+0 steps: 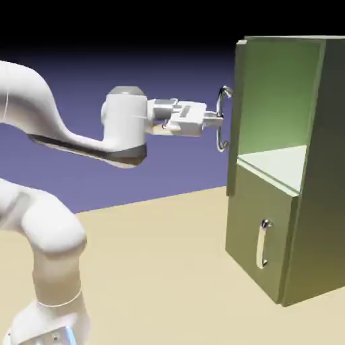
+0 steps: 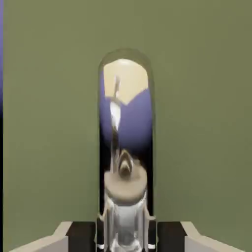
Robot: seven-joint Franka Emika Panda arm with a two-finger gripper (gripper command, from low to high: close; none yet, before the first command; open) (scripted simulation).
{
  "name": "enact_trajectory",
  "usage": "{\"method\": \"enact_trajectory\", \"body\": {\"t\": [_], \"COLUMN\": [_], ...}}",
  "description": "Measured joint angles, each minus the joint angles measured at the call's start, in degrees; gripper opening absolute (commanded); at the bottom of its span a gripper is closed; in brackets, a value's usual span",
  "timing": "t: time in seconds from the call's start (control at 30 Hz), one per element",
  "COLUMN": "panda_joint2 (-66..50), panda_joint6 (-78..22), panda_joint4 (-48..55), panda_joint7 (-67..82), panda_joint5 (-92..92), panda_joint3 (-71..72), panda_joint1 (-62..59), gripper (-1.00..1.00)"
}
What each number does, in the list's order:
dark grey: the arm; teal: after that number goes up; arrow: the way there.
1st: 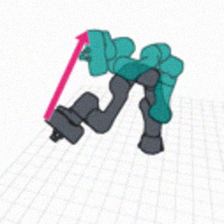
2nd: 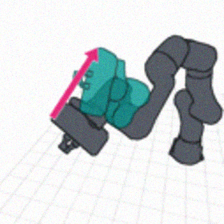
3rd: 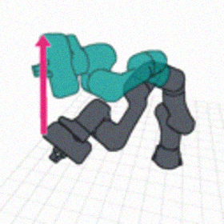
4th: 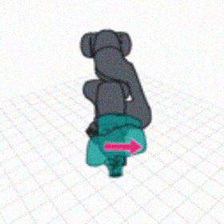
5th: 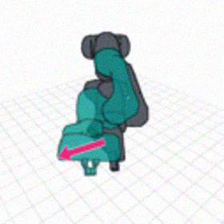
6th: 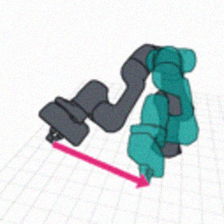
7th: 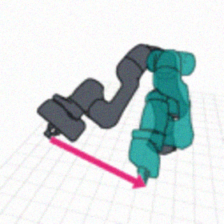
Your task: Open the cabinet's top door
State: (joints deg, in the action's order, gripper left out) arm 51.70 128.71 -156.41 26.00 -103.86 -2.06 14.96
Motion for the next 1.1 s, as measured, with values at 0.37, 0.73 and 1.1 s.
{"method": "enact_trajectory", "body": {"t": [0.37,0.73,1.1], "panda_joint2": [-6.55,-23.86,-45.93], "panda_joint6": [-27.21,-54.61,-81.58], "panda_joint4": [5.08,21.58,41.32], "panda_joint7": [1.35,-2.83,-10.62], "panda_joint5": [24.06,37.41,39.64], "panda_joint3": [20.83,38.5,50.64], "panda_joint1": [0.38,-5.51,-9.87], "gripper": [-1.0,-1.0,-1.0]}}
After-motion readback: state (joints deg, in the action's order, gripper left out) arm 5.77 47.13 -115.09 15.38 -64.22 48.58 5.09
